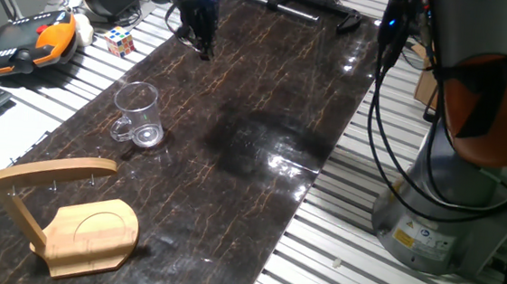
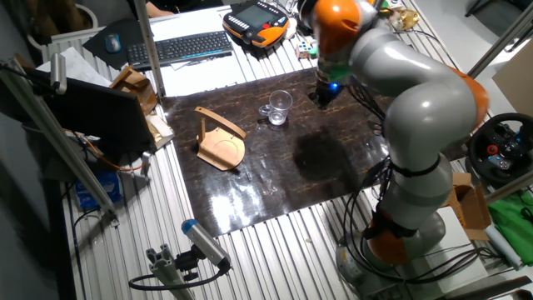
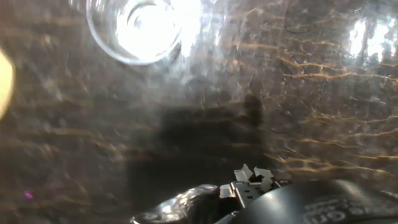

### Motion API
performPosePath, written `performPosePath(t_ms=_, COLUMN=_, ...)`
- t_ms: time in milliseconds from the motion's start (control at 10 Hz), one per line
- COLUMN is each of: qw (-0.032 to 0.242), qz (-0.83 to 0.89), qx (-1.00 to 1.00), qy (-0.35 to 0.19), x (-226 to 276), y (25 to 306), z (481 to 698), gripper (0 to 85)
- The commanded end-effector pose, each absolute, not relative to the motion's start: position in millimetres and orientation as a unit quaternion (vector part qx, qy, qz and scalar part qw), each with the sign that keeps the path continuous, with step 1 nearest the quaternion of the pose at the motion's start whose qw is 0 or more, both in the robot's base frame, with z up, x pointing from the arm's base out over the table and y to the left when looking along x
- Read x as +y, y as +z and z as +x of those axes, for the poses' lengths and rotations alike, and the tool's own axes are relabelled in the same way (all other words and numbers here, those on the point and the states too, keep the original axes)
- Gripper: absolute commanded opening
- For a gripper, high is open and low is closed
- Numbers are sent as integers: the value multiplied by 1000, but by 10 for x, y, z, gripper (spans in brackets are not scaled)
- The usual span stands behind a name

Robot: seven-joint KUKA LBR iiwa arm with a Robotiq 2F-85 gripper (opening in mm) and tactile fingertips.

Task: Put the cup on the cup rack

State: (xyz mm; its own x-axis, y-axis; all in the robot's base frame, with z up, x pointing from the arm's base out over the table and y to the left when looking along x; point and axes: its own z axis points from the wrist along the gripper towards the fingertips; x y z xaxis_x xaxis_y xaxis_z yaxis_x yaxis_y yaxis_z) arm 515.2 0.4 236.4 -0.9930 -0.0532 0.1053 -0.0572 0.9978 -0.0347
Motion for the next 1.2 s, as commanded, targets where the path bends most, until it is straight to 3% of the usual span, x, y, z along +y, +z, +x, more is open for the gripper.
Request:
performPosePath(t_ms=0, qw=57, qz=-10, qx=-998, qy=-2, x=5, y=2360, z=5152, gripper=10)
performPosePath(t_ms=500, qw=108, qz=-105, qx=-989, qy=1, x=5, y=2360, z=5152, gripper=10)
performPosePath(t_ms=900, qw=105, qz=-115, qx=-986, qy=-61, x=5, y=2360, z=5152, gripper=10)
performPosePath(t_ms=1100, qw=89, qz=-118, qx=-987, qy=-55, x=53, y=2298, z=5321, gripper=73)
